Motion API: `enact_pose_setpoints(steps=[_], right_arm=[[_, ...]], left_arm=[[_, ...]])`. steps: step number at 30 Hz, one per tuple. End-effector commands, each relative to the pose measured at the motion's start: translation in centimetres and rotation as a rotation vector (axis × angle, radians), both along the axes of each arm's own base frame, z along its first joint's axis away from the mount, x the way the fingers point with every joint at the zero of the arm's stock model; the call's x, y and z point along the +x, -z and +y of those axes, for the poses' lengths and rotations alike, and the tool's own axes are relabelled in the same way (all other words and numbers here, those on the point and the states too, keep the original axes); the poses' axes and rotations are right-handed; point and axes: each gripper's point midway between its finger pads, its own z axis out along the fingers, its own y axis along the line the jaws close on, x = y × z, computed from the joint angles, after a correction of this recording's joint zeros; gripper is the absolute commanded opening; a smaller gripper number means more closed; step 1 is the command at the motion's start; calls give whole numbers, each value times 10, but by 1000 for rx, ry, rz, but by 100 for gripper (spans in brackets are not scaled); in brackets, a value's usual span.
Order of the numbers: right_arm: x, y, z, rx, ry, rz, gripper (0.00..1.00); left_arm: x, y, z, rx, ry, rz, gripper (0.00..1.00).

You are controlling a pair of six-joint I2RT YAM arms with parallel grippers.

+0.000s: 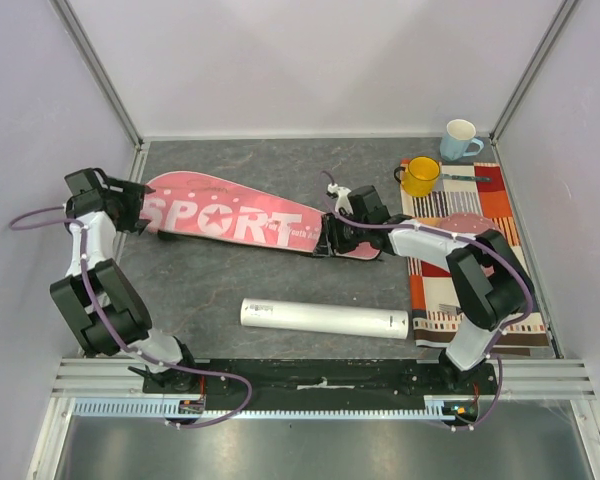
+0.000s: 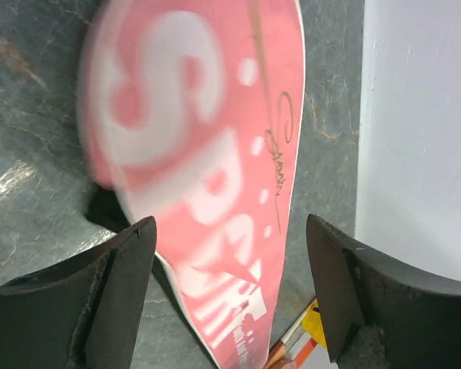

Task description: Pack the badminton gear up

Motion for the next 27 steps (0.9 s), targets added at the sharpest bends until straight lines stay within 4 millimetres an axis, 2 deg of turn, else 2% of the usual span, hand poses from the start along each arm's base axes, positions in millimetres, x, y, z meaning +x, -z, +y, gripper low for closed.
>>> enact_pose_setpoints(steps=[1,2,6,7,8,9,11,12,13,14,15,16,17,18,19,20,21,22,23,24,25,26,27], right_arm=[[24,-12,-6,-2,24,-54,51],[26,-12,-9,-6,30,-55,51],[29,-23,-14,-31,25,-86,52],[29,-28,-15,-38,23,-94,52],[30,-31,-16,-44,21,-103,52],[31,-33,-19,-60,31,-111,52],[30,-51,-23,-79,30,-141,54],[32,-69,-27,-77,44,-184,55],[29,-75,-33,-96,47,-188,55],[29,-85,-38,-112,46,-222,56],[27,-103,-48,-139,72,-264,57],[26,-114,-55,-159,83,-291,57],[25,-124,-63,-181,98,-318,57],[19,-147,-75,-201,112,-371,59],[21,-160,-89,-238,159,-416,59],[19,-173,-99,-257,189,-454,60],[13,-202,-110,-248,224,-527,63],[10,-214,-127,-290,280,-559,64],[7,-227,-135,-295,299,-592,66],[-4,-255,-147,-285,326,-661,68],[-7,-270,-156,-287,360,-699,68],[-10,-286,-169,-296,414,-741,70],[-22,-315,-181,-265,464,-812,70]], left_arm=[[-19,-8,5,80,-15,54,85],[-22,-6,5,75,-15,75,85],[-36,-26,17,195,-49,78,83],[-38,-37,21,241,-64,42,83],[-36,-62,22,298,-57,-44,83],[-35,-71,20,314,-43,-73,82],[-24,-97,2,355,33,-135,82],[-18,-105,-16,370,77,-157,82],[-14,-114,-26,378,88,-180,83],[-11,-138,-40,408,103,-257,83],[-5,-153,-71,430,161,-314,83],[-4,-168,-89,453,197,-371,83],[-5,-192,-111,468,239,-447,83],[-5,-211,-150,480,314,-522,83],[-6,-224,-169,502,372,-572,83],[-6,-247,-188,512,414,-644,83],[-12,-262,-221,504,498,-710,83],[-14,-274,-233,528,544,-753,83],[-20,-301,-247,527,586,-830,83],[-24,-310,-269,506,663,-872,83],[-28,-322,-278,512,699,-913,83],[-37,-347,-284,514,719,-984,83],[-48,-359,-298,499,785,-1041,83]])
